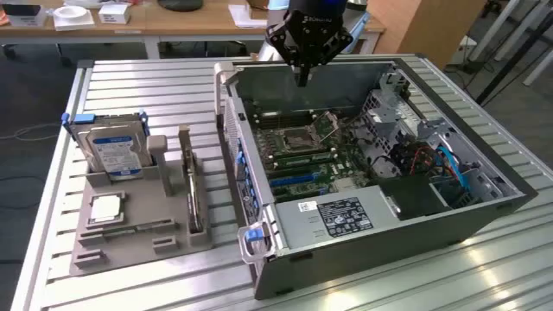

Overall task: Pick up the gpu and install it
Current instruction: 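Reach for the gpu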

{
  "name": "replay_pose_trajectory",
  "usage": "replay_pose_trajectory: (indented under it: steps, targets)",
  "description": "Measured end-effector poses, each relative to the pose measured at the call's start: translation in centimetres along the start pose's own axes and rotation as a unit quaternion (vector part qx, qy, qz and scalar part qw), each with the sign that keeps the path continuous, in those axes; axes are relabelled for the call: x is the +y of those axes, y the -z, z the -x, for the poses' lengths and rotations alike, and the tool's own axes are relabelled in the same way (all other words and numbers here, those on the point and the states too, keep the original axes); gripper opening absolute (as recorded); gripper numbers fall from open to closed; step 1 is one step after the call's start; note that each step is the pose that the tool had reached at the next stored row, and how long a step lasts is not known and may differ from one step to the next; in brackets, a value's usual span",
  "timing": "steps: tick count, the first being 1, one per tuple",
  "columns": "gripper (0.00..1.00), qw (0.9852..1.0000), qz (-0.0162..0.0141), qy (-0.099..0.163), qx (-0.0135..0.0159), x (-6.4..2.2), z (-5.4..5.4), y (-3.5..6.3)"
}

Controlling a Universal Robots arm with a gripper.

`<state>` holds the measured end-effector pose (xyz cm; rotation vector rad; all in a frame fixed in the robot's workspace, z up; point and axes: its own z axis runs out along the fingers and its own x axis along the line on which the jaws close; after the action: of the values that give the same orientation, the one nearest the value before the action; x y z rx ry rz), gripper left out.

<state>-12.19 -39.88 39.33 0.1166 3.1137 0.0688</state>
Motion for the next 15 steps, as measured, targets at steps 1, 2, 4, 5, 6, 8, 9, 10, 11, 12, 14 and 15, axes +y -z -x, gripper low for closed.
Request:
replay_pose_trajectory:
  steps: [1,2,4,5,6,8,9,10,11,12,14,15]
  targets:
    - [0.10,1.0000,0.0000,0.000,0.0000,0.00,0.00,0.00]
    - [0.10,1.0000,0.0000,0.000,0.0000,0.00,0.00,0.00]
    - [0.10,1.0000,0.0000,0.000,0.0000,0.00,0.00,0.00]
    - [0.10,1.0000,0.0000,0.000,0.0000,0.00,0.00,0.00]
    - [0.10,1.0000,0.0000,0.000,0.0000,0.00,0.00,0.00]
    - [0.10,1.0000,0.0000,0.000,0.0000,0.00,0.00,0.00]
    - [0.10,1.0000,0.0000,0.000,0.0000,0.00,0.00,0.00]
    - [0.10,1.0000,0.0000,0.000,0.0000,0.00,0.00,0.00]
    - [0.10,1.0000,0.0000,0.000,0.0000,0.00,0.00,0.00]
    - [0.10,1.0000,0.0000,0.000,0.0000,0.00,0.00,0.00]
    - [0.10,1.0000,0.0000,0.000,0.0000,0.00,0.00,0.00]
    - [0.10,1.0000,0.0000,0.000,0.0000,0.00,0.00,0.00]
